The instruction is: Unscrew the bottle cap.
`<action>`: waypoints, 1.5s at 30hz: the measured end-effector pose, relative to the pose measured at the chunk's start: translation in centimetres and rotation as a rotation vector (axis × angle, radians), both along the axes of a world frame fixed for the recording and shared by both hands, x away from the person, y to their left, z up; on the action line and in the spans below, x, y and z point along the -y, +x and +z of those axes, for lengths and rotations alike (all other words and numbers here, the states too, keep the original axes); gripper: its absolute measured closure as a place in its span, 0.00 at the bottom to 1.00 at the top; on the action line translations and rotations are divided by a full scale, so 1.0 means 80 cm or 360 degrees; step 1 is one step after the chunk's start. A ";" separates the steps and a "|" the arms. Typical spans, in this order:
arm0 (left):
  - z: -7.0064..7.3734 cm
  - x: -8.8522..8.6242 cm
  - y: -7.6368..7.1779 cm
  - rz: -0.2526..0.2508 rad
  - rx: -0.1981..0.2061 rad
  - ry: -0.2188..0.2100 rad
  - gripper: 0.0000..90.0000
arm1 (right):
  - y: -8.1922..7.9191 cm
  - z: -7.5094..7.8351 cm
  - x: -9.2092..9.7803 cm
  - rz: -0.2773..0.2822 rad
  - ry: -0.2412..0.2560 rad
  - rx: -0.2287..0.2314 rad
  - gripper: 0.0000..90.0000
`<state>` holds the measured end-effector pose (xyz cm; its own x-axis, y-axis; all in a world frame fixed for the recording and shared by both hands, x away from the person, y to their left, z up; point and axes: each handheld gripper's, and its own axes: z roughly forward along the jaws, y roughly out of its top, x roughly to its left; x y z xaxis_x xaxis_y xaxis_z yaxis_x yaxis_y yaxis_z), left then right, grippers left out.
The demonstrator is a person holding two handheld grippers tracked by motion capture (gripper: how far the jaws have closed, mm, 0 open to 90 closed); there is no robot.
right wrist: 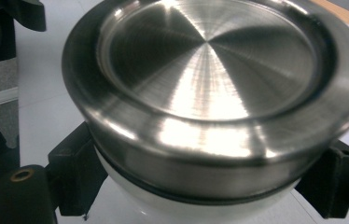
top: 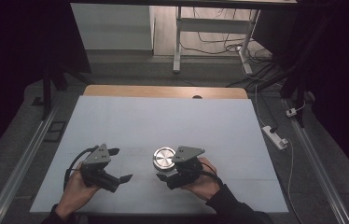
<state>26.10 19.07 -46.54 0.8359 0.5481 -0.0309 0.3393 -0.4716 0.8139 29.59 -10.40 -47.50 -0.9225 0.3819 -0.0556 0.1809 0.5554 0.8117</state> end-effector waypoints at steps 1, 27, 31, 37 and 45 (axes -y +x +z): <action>0.003 0.004 0.003 -0.0040 0.0001 -0.0014 0.00 | 0.000 0.000 0.000 0.0003 0.0001 -0.0004 0.16; 0.026 0.097 0.059 -0.0942 0.0025 -0.0032 0.04 | -0.008 0.000 -0.004 0.0345 0.0031 -0.0068 0.16; 0.024 0.100 0.060 -0.0974 0.0021 -0.0030 0.10 | -0.011 0.002 -0.005 0.0373 0.0032 -0.0063 0.16; 0.025 0.100 0.058 -0.0850 0.0047 -0.0063 0.20 | -0.007 0.003 -0.002 0.0282 0.0031 -0.0048 0.16; 0.026 0.108 0.052 -0.0593 0.0049 -0.0032 0.21 | -0.004 0.002 -0.002 0.0117 0.0019 -0.0020 0.16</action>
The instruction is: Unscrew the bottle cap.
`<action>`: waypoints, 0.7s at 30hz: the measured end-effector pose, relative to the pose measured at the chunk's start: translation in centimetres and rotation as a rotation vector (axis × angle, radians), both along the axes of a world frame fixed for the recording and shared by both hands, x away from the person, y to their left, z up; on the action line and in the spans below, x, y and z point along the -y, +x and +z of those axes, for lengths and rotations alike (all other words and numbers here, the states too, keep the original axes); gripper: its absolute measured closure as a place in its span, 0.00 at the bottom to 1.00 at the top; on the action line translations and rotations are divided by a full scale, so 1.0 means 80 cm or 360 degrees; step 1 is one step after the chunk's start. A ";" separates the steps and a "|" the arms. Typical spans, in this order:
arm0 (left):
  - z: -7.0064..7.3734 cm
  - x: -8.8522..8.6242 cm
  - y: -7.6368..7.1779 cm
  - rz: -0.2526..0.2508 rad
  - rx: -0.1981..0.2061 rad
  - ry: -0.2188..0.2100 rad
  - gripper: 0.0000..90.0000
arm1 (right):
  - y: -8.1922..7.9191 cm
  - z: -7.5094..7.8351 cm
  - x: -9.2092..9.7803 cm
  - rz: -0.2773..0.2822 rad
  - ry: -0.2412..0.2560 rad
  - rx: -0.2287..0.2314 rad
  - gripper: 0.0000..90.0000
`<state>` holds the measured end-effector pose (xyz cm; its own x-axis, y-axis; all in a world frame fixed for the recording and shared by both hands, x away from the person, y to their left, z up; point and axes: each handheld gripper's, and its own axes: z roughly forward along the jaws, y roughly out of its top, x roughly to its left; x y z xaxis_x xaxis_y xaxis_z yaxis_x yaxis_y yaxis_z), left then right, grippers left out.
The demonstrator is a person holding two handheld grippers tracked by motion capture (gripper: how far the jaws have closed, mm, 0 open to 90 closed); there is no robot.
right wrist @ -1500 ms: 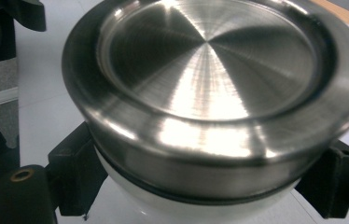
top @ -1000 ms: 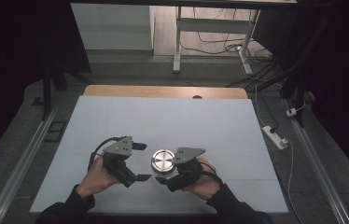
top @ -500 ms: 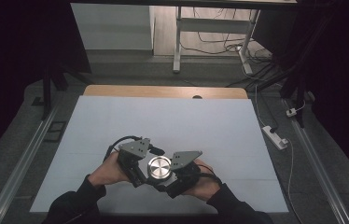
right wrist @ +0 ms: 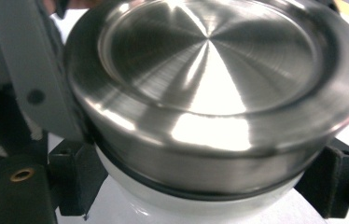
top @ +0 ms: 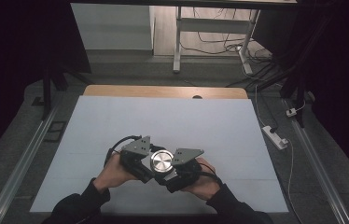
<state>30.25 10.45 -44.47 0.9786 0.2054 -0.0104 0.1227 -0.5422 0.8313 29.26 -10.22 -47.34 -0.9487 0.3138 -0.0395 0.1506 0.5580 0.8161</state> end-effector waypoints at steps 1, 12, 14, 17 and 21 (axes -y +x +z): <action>0.000 0.002 -0.001 0.0035 -0.0004 -0.0005 0.21 | 0.000 0.000 0.000 -0.0027 0.0003 -0.0002 0.16; 0.004 0.024 -0.012 0.0375 -0.0009 0.0080 0.21 | 0.006 -0.004 0.002 -0.0173 -0.0007 0.0022 0.16; 0.005 0.026 -0.012 0.0392 -0.0011 0.0085 0.20 | 0.007 -0.004 0.003 -0.0184 -0.0003 0.0018 0.16; 0.004 0.027 -0.009 0.0338 -0.0030 0.0069 0.14 | 0.008 -0.004 0.004 -0.0180 -0.0003 0.0019 0.16; 0.010 0.022 -0.008 0.0225 -0.0042 0.0074 0.03 | 0.007 -0.004 0.003 -0.0140 -0.0003 0.0006 0.16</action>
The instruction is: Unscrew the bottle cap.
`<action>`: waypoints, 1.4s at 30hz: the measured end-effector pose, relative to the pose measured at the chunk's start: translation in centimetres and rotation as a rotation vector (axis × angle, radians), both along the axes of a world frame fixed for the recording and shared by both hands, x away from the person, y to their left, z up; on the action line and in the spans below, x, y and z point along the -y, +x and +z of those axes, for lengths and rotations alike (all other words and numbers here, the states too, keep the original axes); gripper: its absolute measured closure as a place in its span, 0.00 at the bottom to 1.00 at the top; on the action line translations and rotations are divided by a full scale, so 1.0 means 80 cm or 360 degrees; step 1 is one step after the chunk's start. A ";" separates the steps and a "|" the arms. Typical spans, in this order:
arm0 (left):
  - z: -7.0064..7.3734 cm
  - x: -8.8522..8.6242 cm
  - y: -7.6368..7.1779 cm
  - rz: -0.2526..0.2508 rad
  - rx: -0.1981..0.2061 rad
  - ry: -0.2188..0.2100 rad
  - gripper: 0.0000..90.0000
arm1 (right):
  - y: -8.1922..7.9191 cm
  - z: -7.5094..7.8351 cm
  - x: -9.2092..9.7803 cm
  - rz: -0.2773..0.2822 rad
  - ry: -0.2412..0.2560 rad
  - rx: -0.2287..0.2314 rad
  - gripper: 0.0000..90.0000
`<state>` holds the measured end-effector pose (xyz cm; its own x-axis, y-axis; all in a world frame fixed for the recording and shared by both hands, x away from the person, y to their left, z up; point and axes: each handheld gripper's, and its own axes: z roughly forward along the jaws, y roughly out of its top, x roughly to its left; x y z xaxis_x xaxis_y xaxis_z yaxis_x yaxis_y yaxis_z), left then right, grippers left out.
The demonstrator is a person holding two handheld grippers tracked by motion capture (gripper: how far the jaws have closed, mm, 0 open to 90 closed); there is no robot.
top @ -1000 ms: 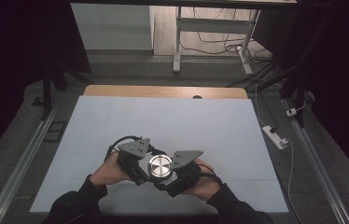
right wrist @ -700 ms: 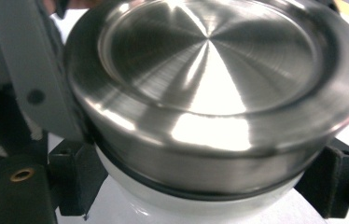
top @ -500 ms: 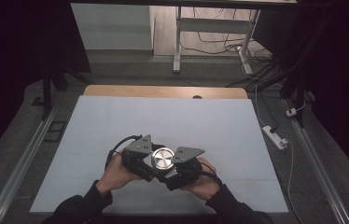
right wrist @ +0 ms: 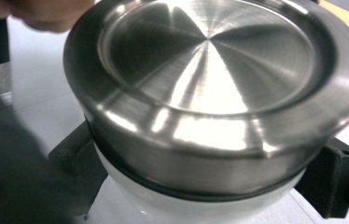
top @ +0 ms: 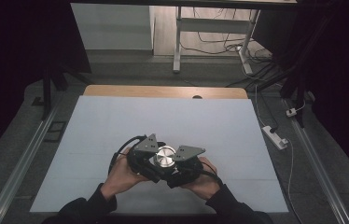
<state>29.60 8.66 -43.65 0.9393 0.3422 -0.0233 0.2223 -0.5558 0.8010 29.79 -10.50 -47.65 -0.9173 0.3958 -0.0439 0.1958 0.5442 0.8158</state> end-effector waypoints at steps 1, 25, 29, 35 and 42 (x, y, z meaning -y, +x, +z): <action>0.001 -0.002 0.000 -0.0041 -0.0003 -0.0003 0.03 | 0.000 0.000 0.000 0.0015 0.0005 0.0004 0.16; -0.006 -0.033 -0.001 -0.0561 0.0046 -0.0057 0.20 | -0.020 0.005 -0.007 0.0432 0.0016 -0.0029 0.16; -0.007 -0.032 0.001 -0.0490 0.0047 -0.0068 0.20 | -0.016 0.006 -0.006 0.0358 0.0012 -0.0026 0.16; -0.009 -0.023 0.004 -0.0278 0.0032 -0.0053 0.21 | -0.010 0.004 -0.004 0.0224 -0.0014 -0.0001 0.16; -0.007 -0.009 0.001 -0.0020 0.0040 -0.0012 0.21 | -0.004 0.002 -0.003 0.0053 -0.0013 0.0017 0.16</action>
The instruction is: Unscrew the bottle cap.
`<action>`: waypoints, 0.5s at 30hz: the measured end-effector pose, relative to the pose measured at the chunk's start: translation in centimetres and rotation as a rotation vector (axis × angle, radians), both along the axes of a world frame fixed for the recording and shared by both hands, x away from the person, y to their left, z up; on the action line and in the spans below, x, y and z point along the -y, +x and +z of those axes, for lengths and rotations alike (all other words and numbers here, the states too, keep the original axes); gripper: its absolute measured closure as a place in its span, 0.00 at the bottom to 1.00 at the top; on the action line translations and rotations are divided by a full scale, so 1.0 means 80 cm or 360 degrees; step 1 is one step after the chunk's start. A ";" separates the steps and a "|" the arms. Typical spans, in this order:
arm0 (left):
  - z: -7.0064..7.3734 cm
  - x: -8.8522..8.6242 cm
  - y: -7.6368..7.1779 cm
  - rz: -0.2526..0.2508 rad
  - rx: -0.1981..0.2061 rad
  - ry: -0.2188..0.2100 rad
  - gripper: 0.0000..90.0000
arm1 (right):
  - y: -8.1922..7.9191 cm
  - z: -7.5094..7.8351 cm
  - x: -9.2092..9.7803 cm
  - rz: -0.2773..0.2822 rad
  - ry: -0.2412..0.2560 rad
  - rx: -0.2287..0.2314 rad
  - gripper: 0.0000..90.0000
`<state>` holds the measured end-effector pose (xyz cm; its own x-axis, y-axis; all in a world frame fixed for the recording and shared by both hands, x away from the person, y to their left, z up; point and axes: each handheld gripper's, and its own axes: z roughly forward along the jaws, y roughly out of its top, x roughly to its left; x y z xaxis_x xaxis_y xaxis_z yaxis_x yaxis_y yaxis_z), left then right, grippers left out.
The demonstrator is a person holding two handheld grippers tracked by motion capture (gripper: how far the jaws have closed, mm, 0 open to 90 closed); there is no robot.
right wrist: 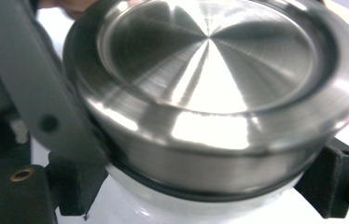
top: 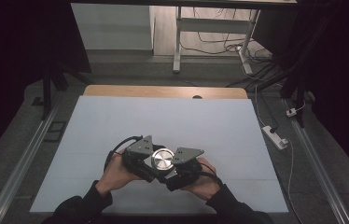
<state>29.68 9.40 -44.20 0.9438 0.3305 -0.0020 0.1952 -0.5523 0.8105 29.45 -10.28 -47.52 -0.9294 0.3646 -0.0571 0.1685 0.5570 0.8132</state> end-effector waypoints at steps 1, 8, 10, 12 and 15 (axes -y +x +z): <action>0.000 0.002 -0.001 0.0032 0.0007 0.0015 0.21 | 0.001 -0.001 0.000 -0.0020 0.0000 0.0005 0.16; -0.003 0.013 -0.001 0.0214 -0.0028 -0.0005 0.21 | 0.006 -0.004 0.001 -0.0138 -0.0013 0.0020 0.16; -0.006 0.017 0.000 0.0235 -0.0050 -0.0017 0.20 | 0.007 -0.006 0.002 -0.0149 -0.0012 0.0012 0.16; -0.006 0.017 0.002 0.0207 -0.0048 -0.0010 0.18 | 0.007 -0.006 0.002 -0.0153 -0.0012 0.0007 0.16; -0.003 0.014 0.005 0.0155 -0.0051 0.0011 0.06 | 0.008 -0.006 0.002 -0.0128 -0.0002 -0.0005 0.16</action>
